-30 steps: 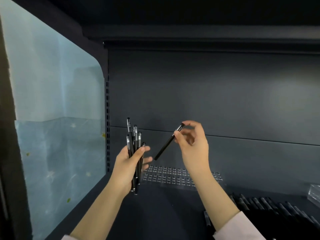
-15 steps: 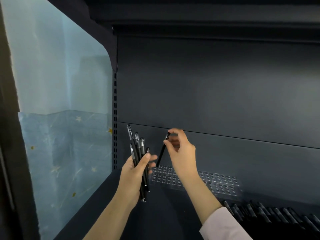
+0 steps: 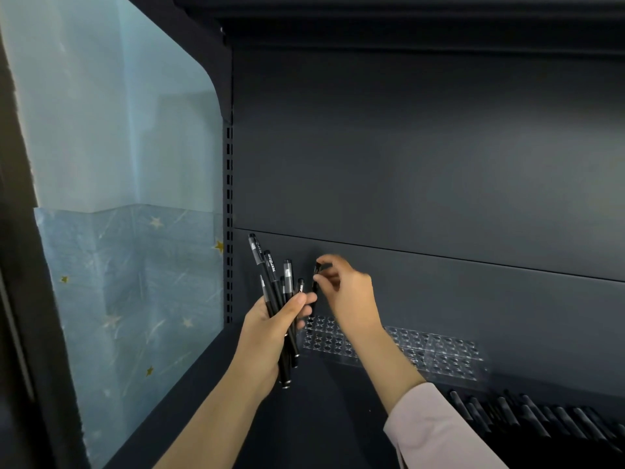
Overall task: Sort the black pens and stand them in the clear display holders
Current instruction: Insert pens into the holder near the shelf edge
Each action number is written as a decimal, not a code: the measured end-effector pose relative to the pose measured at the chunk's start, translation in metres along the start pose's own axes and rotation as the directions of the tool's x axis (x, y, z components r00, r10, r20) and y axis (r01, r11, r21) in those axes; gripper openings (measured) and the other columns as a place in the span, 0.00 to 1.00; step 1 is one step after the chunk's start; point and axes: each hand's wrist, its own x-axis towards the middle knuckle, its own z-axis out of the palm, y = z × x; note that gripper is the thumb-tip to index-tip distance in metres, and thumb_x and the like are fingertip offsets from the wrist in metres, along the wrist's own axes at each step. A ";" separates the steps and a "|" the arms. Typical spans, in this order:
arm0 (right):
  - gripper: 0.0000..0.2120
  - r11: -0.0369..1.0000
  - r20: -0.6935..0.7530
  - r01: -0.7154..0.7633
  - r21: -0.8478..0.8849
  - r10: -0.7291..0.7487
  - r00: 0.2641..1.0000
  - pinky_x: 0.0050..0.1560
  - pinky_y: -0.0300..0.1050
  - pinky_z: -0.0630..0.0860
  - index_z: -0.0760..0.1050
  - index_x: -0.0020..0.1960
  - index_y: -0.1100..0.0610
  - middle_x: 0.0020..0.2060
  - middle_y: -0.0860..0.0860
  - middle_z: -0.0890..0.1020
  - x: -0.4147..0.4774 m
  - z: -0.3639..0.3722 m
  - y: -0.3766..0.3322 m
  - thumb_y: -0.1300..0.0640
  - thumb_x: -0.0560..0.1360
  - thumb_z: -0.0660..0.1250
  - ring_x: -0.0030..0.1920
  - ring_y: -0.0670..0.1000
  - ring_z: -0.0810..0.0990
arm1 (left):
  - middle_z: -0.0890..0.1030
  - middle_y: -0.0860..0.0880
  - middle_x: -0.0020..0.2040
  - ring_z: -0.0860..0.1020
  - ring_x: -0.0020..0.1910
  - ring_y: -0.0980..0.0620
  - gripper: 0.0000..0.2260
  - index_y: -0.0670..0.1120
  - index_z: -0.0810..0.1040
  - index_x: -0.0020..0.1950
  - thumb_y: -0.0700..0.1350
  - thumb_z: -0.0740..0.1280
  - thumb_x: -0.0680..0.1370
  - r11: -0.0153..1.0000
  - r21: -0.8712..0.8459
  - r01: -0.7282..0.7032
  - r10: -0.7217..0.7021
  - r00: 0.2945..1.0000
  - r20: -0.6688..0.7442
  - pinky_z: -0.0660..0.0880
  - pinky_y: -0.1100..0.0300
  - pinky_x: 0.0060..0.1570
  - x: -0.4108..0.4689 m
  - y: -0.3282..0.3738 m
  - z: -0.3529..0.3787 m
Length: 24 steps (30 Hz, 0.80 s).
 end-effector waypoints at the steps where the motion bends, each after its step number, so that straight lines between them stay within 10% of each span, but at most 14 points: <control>1: 0.12 1.000 0.018 0.004 -0.024 -0.003 1.000 0.50 0.45 0.79 0.79 0.58 0.55 0.44 0.51 0.84 0.000 0.002 0.003 0.61 0.76 0.69 0.44 0.49 0.82 | 0.86 0.51 0.48 0.83 0.45 0.58 0.07 0.43 0.80 0.55 0.42 0.68 0.78 1.000 -0.007 0.001 -0.001 1.000 -0.003 0.78 0.67 0.42 0.000 0.000 0.000; 10: 0.12 0.983 0.109 -0.097 0.157 0.081 0.991 0.49 0.30 0.73 0.80 0.60 0.51 0.46 0.46 0.83 -0.002 -0.017 -0.010 0.55 0.78 0.67 0.45 0.43 0.80 | 0.86 0.46 0.47 0.84 0.48 0.51 0.07 0.41 0.81 0.54 0.42 0.70 0.77 0.995 -0.088 0.053 -0.053 0.999 0.003 0.78 0.60 0.49 0.001 -0.002 -0.001; 16: 0.06 0.807 0.407 -0.336 0.485 0.131 0.904 0.49 0.43 0.80 0.83 0.50 0.58 0.42 0.52 0.84 -0.012 -0.034 -0.030 0.62 0.75 0.70 0.43 0.46 0.81 | 0.85 0.41 0.48 0.84 0.50 0.46 0.09 0.39 0.80 0.56 0.40 0.69 0.77 0.980 -0.183 0.075 -0.068 0.997 0.046 0.81 0.60 0.49 -0.001 0.000 0.000; 24: 0.07 0.765 0.135 -0.254 0.592 0.216 0.967 0.47 0.41 0.79 0.79 0.51 0.55 0.44 0.55 0.85 -0.001 -0.054 -0.021 0.65 0.76 0.67 0.44 0.49 0.83 | 0.85 0.43 0.50 0.84 0.52 0.45 0.09 0.43 0.79 0.54 0.45 0.70 0.77 0.982 -0.152 0.116 -0.116 0.993 0.006 0.78 0.48 0.54 0.000 -0.001 -0.005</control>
